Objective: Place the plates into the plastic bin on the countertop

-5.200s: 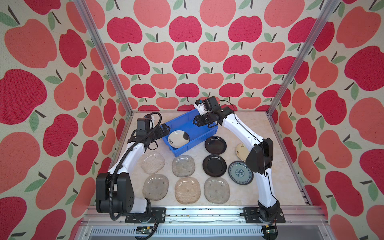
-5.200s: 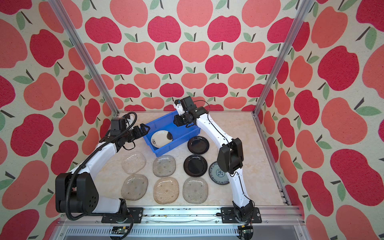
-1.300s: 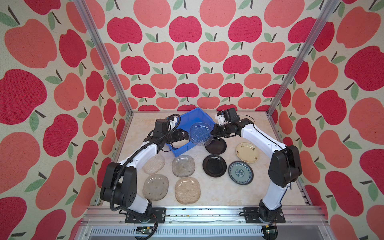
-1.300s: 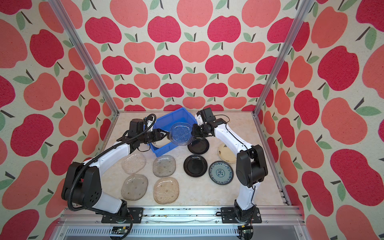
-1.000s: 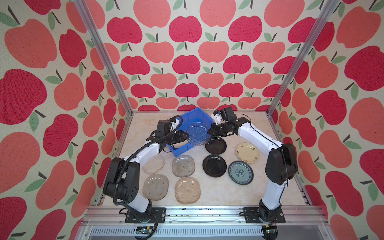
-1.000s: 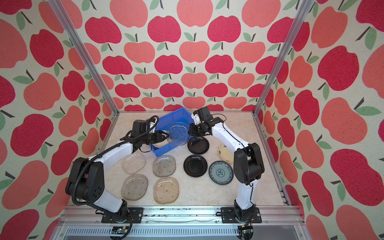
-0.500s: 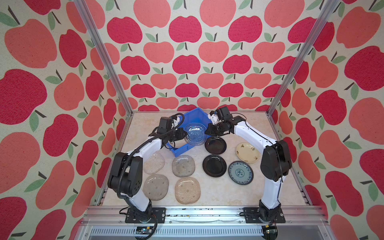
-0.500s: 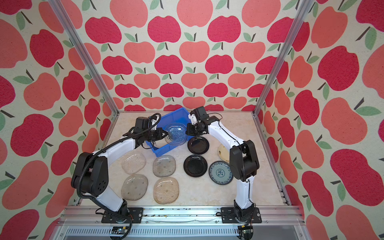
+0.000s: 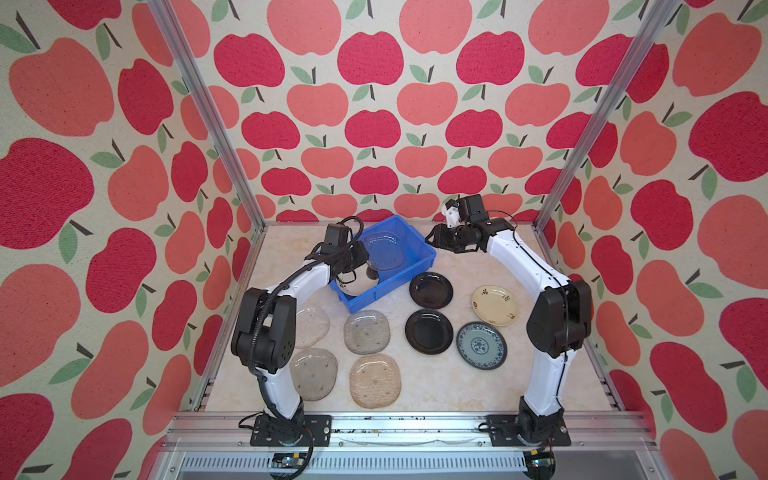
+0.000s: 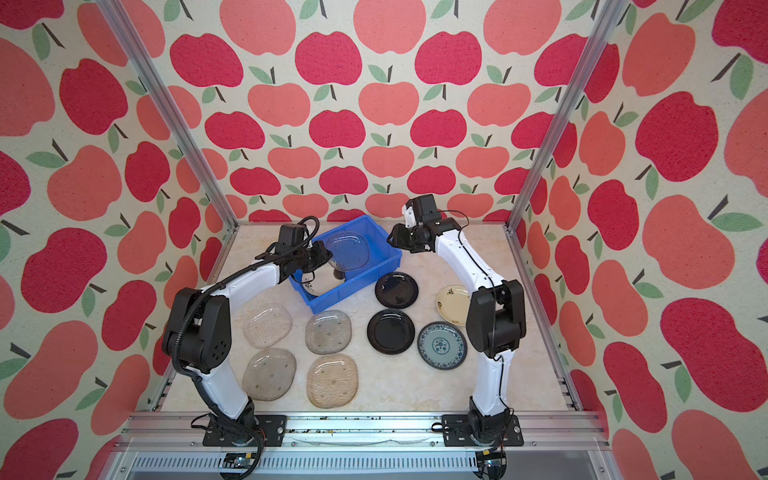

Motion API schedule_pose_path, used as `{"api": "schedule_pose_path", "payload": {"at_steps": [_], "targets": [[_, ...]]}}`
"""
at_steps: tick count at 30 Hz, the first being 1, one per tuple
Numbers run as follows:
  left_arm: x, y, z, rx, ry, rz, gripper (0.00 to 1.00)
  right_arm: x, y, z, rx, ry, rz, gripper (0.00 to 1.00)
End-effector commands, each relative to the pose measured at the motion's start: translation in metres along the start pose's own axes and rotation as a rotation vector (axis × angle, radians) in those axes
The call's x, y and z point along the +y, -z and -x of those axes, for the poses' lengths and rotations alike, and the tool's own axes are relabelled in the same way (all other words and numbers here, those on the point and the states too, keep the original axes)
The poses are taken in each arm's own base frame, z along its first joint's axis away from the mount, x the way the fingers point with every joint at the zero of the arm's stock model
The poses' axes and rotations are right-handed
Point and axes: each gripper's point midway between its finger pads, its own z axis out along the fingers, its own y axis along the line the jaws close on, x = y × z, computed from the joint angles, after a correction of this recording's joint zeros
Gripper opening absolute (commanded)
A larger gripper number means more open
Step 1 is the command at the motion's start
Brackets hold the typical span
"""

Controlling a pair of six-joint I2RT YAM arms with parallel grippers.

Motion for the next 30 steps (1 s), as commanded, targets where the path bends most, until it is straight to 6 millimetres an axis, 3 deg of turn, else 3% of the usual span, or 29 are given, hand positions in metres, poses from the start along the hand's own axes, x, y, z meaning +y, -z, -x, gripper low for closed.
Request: {"api": "schedule_pose_path", "payload": {"at_steps": [1,7,13,20,30], "targets": [[0.0,-0.014,0.013,-0.032,0.144,0.037,0.0,0.012,0.018,0.009,-0.045,-0.008,0.034,0.47],[0.012,-0.036,0.006,-0.028,0.272,0.09,0.0,0.008,0.022,0.008,-0.056,-0.029,0.052,0.47],[0.005,-0.053,-0.004,-0.024,0.239,0.139,0.0,0.005,0.02,0.007,-0.064,-0.048,0.083,0.47],[0.018,-0.074,-0.013,-0.004,0.249,0.208,0.0,-0.001,0.02,0.004,-0.063,-0.061,0.103,0.47],[0.022,-0.096,-0.008,0.011,0.242,0.213,0.0,-0.006,0.016,0.0,-0.055,-0.07,0.116,0.47]]}}
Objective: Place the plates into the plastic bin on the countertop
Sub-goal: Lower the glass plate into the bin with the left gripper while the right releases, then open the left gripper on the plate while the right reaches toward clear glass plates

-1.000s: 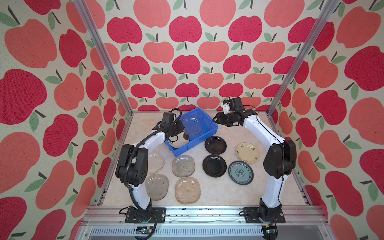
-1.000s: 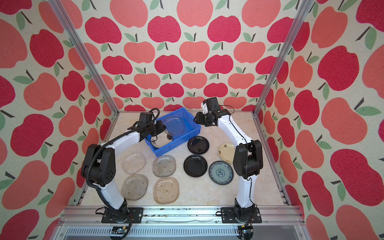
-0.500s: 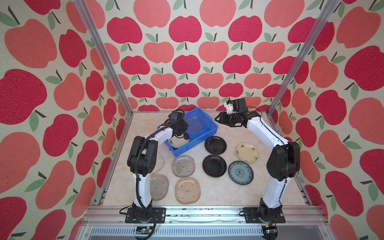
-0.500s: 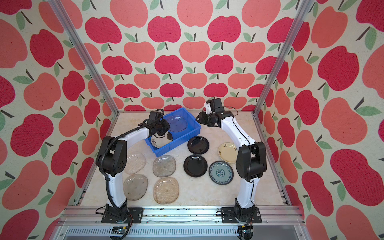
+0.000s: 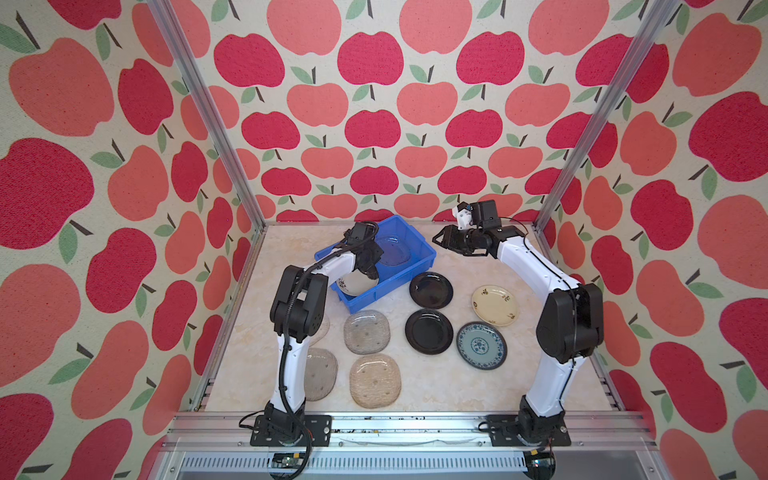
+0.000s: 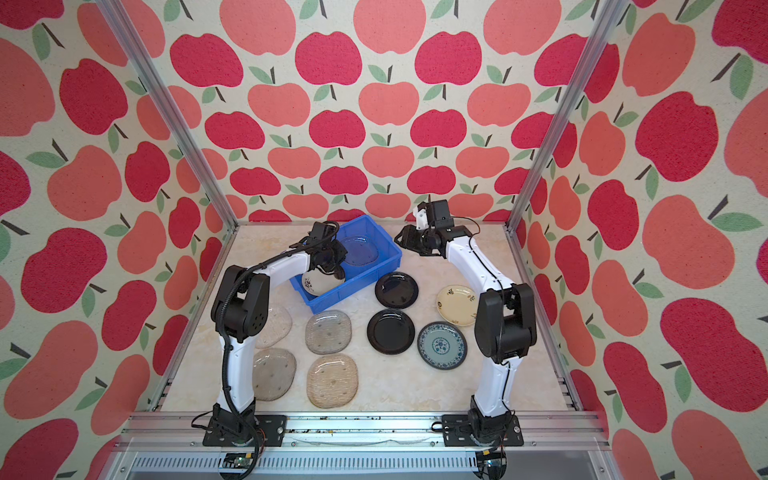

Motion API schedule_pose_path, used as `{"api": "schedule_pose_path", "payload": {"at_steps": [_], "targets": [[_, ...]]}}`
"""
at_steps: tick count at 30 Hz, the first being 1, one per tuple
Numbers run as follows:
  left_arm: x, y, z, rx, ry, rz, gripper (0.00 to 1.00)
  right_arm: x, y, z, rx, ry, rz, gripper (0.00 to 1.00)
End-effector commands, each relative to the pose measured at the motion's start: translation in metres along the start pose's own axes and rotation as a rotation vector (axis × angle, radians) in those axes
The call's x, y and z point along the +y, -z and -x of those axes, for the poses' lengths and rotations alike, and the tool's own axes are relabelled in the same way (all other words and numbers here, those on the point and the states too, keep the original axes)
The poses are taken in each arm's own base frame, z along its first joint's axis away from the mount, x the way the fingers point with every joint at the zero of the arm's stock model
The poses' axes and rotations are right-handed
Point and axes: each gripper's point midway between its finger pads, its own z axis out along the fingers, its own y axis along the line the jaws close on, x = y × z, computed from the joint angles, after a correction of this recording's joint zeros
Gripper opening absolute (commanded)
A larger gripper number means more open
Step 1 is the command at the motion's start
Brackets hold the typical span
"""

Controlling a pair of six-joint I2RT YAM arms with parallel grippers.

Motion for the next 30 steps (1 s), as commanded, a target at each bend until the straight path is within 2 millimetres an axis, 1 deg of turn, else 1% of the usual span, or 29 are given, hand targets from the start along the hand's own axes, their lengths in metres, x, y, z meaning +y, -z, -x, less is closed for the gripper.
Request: {"api": "schedule_pose_path", "payload": {"at_steps": [1,4,6,8,9,10,11,16,19,20,21,22,26,28,30], "targets": [[0.0,-0.007,0.005,0.005,0.011,0.015,0.0,0.008,0.009,0.003,-0.016,-0.007,0.034,0.47],[0.003,-0.014,0.003,0.017,0.022,0.022,0.0,0.007,0.006,0.001,-0.011,-0.01,0.035,0.47],[0.006,-0.015,0.005,0.013,0.024,0.032,0.0,0.006,0.005,-0.001,-0.006,-0.014,0.035,0.47],[0.006,-0.015,0.008,0.008,0.02,0.035,0.05,0.007,0.004,-0.001,-0.005,-0.009,0.036,0.47],[0.006,-0.015,0.009,0.006,0.016,0.038,0.1,0.007,0.004,-0.002,-0.002,-0.008,0.035,0.47],[0.006,-0.015,0.01,0.006,0.016,0.037,0.17,0.007,0.004,-0.002,-0.001,-0.008,0.036,0.47],[0.006,-0.015,0.01,0.005,0.012,0.035,0.2,0.007,0.003,-0.002,0.001,-0.006,0.036,0.47],[-0.001,-0.013,0.015,-0.006,-0.014,0.018,0.31,0.013,0.002,-0.003,0.001,-0.001,0.047,0.47],[-0.006,-0.01,0.018,-0.012,-0.037,0.008,0.34,0.017,0.001,-0.004,0.004,0.006,0.049,0.47],[-0.008,-0.009,0.02,-0.016,-0.045,0.005,0.37,0.019,0.001,-0.005,0.007,0.01,0.051,0.47],[-0.011,-0.008,0.021,-0.017,-0.048,0.0,0.39,0.021,0.001,-0.005,0.009,0.014,0.051,0.47],[-0.015,-0.005,0.022,-0.019,-0.055,-0.008,0.39,0.022,0.001,-0.006,0.011,0.017,0.052,0.47],[-0.03,0.01,0.031,-0.04,-0.099,-0.034,0.47,0.032,0.006,-0.012,0.019,0.054,0.045,0.47],[-0.04,0.025,0.035,-0.056,-0.142,-0.055,0.56,0.039,0.013,-0.02,0.036,0.102,0.043,0.46],[-0.051,0.051,0.038,-0.088,-0.219,-0.07,0.64,0.047,0.024,-0.038,0.064,0.181,0.034,0.44]]}}
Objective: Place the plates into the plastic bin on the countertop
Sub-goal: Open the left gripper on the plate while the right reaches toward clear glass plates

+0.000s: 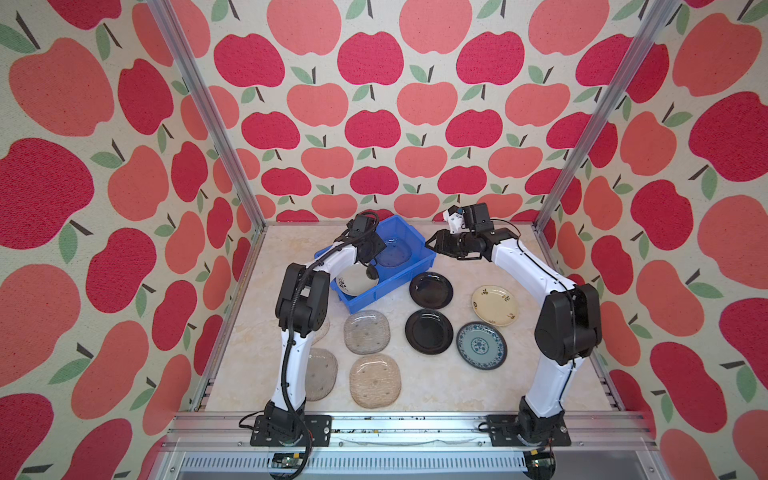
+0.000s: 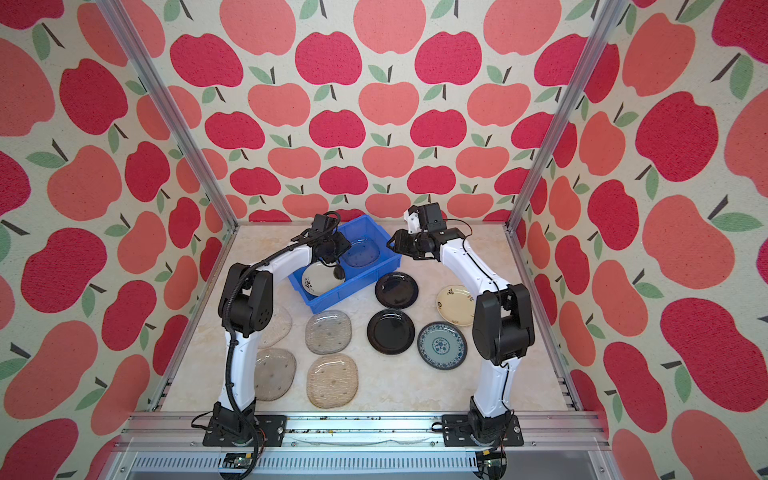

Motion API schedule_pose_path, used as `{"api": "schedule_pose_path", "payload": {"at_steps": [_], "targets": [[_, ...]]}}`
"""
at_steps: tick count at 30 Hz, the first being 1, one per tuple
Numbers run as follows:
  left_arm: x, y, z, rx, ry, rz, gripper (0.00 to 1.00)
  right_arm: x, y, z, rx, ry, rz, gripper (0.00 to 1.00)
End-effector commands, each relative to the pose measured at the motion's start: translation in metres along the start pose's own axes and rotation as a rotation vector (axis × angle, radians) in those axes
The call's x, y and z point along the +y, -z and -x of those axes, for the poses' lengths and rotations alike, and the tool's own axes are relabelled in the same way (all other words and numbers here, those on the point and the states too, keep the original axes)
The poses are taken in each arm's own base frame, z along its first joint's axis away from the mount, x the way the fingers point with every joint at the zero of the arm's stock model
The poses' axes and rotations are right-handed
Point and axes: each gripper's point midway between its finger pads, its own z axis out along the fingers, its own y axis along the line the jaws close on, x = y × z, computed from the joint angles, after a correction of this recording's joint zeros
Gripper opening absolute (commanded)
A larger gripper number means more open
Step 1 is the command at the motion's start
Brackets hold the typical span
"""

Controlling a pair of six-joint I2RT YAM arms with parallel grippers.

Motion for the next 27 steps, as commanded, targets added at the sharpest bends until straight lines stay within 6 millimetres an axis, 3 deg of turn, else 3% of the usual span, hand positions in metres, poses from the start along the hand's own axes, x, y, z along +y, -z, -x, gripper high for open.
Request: {"api": "schedule_pose_path", "payload": {"at_steps": [1,4,7,9,12,17,21,27], "targets": [[-0.031,0.06,0.02,-0.074,-0.143,-0.049,0.67,0.026,0.032,-0.024,0.034,0.139,-0.007,0.44],[-0.032,0.107,0.009,-0.091,-0.232,-0.075,0.73,0.037,0.045,-0.069,0.113,0.192,-0.004,0.44],[-0.02,0.148,-0.015,-0.048,-0.261,-0.123,0.74,0.053,0.053,-0.126,0.218,0.215,0.022,0.45],[-0.01,0.172,-0.039,-0.004,-0.272,-0.16,0.73,0.064,0.055,-0.166,0.298,0.224,0.038,0.45],[0.006,0.199,-0.072,0.04,-0.277,-0.197,0.72,0.075,0.054,-0.21,0.385,0.22,0.062,0.47],[0.026,0.234,-0.121,0.078,-0.31,-0.232,0.73,0.084,0.041,-0.257,0.498,0.155,0.115,0.47],[0.049,0.247,-0.151,0.099,-0.326,-0.206,0.74,0.089,0.032,-0.287,0.587,0.155,0.125,0.47],[0.072,0.263,-0.167,0.093,-0.298,-0.2,0.76,0.086,0.023,-0.323,0.717,0.09,0.141,0.44]]}}
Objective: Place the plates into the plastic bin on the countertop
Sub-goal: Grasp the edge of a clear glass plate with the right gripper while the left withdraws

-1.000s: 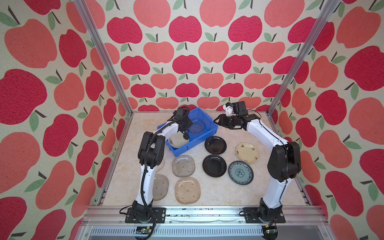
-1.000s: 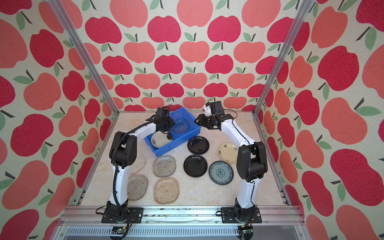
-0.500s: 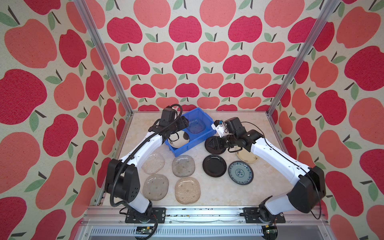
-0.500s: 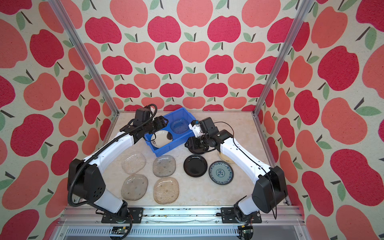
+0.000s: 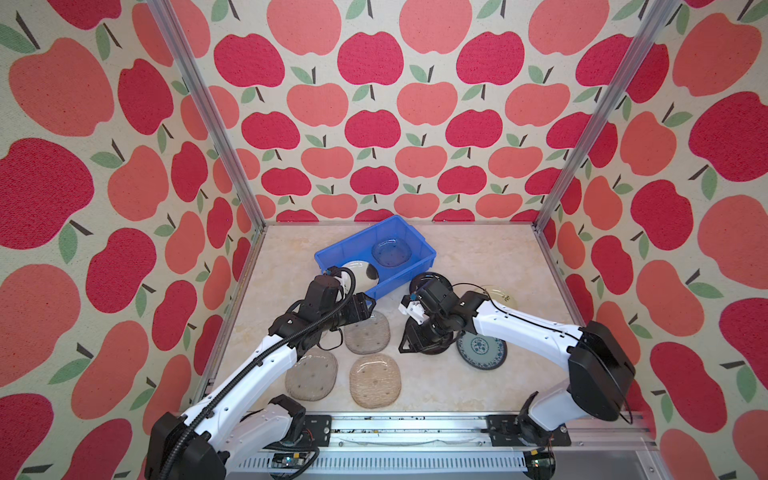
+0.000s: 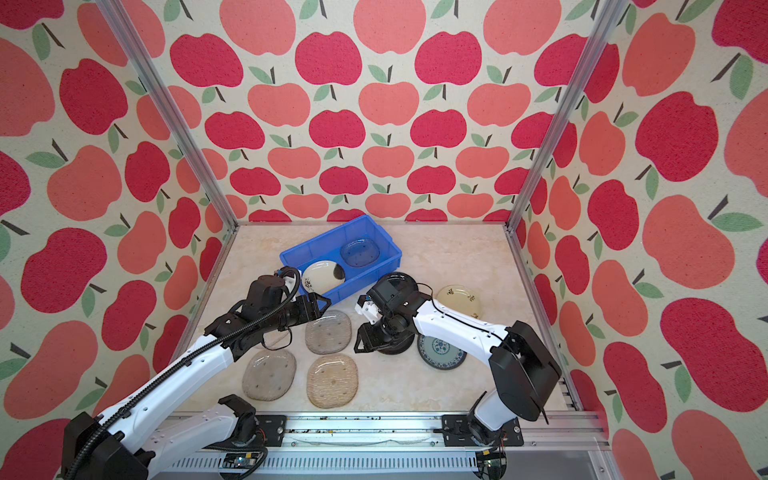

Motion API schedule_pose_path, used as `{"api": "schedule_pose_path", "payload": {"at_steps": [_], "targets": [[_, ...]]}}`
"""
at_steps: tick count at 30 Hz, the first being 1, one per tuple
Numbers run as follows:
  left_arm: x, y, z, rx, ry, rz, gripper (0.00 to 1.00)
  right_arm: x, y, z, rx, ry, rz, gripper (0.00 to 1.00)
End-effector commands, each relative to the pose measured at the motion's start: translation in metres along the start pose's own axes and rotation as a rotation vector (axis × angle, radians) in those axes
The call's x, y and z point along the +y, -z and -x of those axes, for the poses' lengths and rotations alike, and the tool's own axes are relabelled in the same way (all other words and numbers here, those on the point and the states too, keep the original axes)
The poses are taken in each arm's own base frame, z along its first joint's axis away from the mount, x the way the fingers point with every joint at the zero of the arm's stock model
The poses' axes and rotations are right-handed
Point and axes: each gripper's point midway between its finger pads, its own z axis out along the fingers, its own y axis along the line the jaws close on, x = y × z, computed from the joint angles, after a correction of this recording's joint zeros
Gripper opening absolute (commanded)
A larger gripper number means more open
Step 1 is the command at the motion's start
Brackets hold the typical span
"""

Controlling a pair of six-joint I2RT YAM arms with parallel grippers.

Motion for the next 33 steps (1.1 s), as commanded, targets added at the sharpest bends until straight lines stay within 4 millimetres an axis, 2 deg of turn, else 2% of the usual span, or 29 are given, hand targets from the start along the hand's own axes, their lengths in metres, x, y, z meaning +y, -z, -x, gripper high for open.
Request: {"api": "schedule_pose_path", "payload": {"at_steps": [1,8,12,18,24,33], "targets": [[0.013,0.005,-0.015,0.015,0.023,0.034,0.76,0.001,-0.014,-0.015,0.075,-0.062,0.046,0.44],[0.016,0.011,-0.017,0.013,0.019,0.049,0.77,0.003,-0.037,-0.027,0.2,-0.111,0.059,0.42],[0.017,0.011,-0.015,0.012,0.006,0.064,0.78,-0.003,-0.049,-0.031,0.253,-0.143,0.05,0.41],[0.025,0.006,-0.018,0.007,0.011,0.078,0.78,-0.007,-0.054,-0.03,0.286,-0.155,0.034,0.4],[0.028,0.004,-0.017,0.003,0.016,0.08,0.78,-0.012,-0.057,-0.027,0.305,-0.175,0.024,0.29],[0.031,0.01,-0.014,-0.008,0.01,0.093,0.77,-0.017,-0.068,-0.025,0.323,-0.186,0.018,0.29]]}}
